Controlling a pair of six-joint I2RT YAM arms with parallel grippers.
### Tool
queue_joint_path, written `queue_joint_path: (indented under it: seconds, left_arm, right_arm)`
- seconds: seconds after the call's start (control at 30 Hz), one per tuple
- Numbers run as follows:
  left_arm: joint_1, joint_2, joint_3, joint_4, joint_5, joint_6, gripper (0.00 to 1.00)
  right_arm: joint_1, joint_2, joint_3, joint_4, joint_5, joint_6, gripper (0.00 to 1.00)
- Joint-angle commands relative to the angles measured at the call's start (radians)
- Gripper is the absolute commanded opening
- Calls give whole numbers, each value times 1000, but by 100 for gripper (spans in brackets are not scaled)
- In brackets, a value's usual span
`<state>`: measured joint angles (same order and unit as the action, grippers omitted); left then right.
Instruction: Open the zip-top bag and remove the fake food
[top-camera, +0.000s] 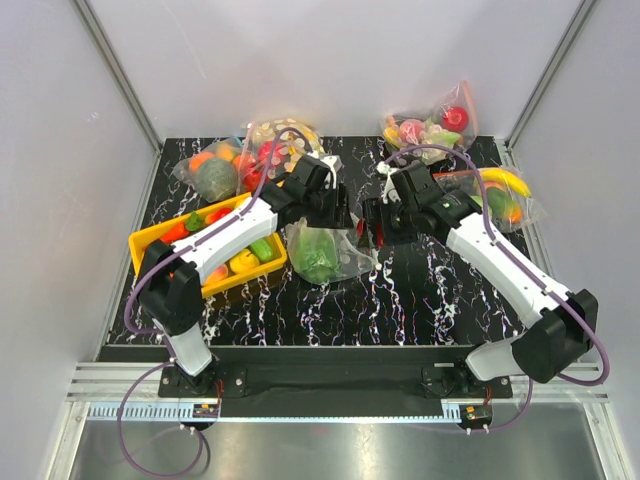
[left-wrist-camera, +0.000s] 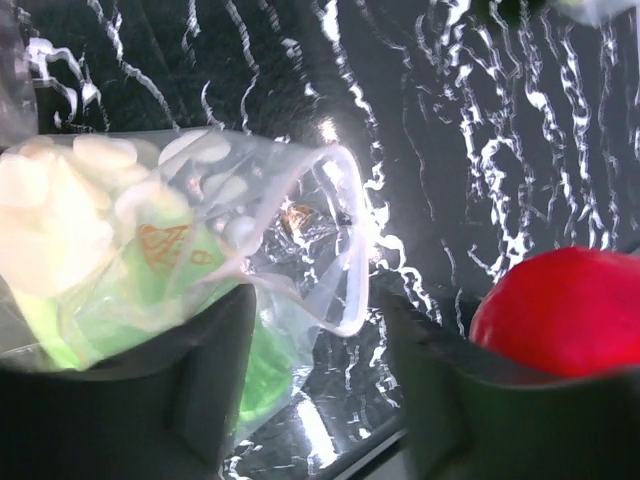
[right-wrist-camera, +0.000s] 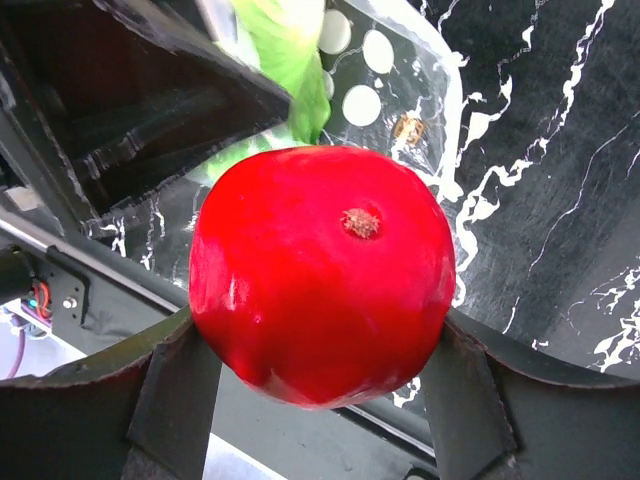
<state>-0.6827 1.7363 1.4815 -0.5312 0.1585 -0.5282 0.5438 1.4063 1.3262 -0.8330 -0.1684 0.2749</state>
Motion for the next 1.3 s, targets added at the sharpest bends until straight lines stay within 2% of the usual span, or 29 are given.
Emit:
queue_joint_path:
  seconds: [0.0, 0.07, 0.13, 0.23, 0.4, 0.53, 0.67, 0.77, 0.8, 0.9, 1.27]
  left_arm:
    - [8, -52, 83, 4, 76, 36, 73]
    - [14, -63, 94, -1, 98, 28, 85]
    - [24, -75, 94, 7, 128, 22, 91]
    - [35, -113, 74, 17, 122, 36, 94]
    - [98, -184, 5, 13, 113, 51, 95]
    - [146, -308, -114, 45, 107, 89, 96]
    - [173, -417, -203, 66, 114, 169, 98]
    - [175, -496, -251, 74, 196, 261, 99]
    - [175, -507, -260, 74, 270, 299, 99]
    - [175, -555, -285, 57, 341, 321, 99]
    - [118, -606, -306, 95, 441, 333, 99]
  right_arm:
    - [8, -49, 80, -17, -23, -23, 42]
    - [8, -50, 111, -21, -48, -31, 43]
    - [8, -49, 134, -28, -72, -40, 42]
    - [4, -35, 186, -49, -118, -46, 43]
    - [4, -3, 240, -63, -200, -62, 42]
    - [1, 19, 264, -64, -279, -72, 41]
    - [2, 54, 300, -41, -448, -60, 41]
    - [1, 108, 338, -38, -594, -49, 40]
    - [1, 120, 349, -41, -624, -48, 40]
    - [1, 163, 387, -46, -723, -45, 40]
    - [1, 260, 406, 28, -987, 87, 40]
